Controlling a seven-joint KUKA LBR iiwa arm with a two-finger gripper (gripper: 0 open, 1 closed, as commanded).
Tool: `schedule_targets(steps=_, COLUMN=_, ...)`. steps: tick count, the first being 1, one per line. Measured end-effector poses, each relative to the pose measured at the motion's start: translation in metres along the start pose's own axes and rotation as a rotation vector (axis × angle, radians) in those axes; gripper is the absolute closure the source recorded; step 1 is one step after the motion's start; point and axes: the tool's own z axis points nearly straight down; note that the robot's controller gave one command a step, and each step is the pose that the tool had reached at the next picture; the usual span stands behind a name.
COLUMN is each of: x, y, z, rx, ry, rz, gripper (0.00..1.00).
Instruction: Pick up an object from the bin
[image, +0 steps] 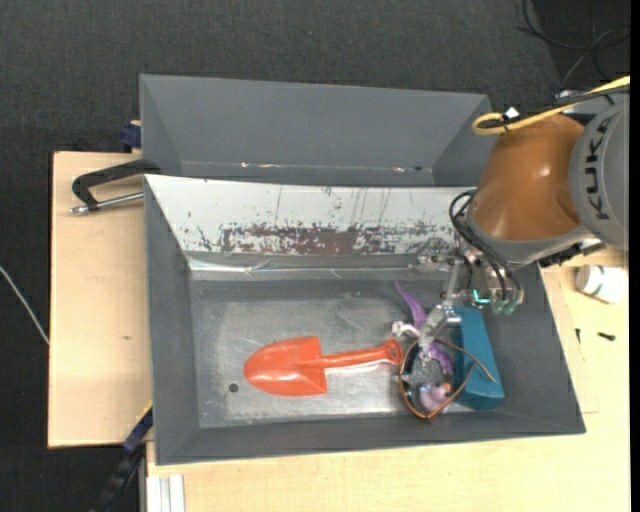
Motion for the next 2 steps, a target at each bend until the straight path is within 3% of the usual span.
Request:
schedule_targets(steps=1, x=0.0073, y=0.0178, z=0.0646, rx=-0.003, ry=-0.017, rz=0.292, gripper=1.00)
schedule_targets(steps=2, x=0.0073, y=0.0184, z=0.0650, rx=-0.003, ry=-0.018, rz=0.292, gripper=1.00)
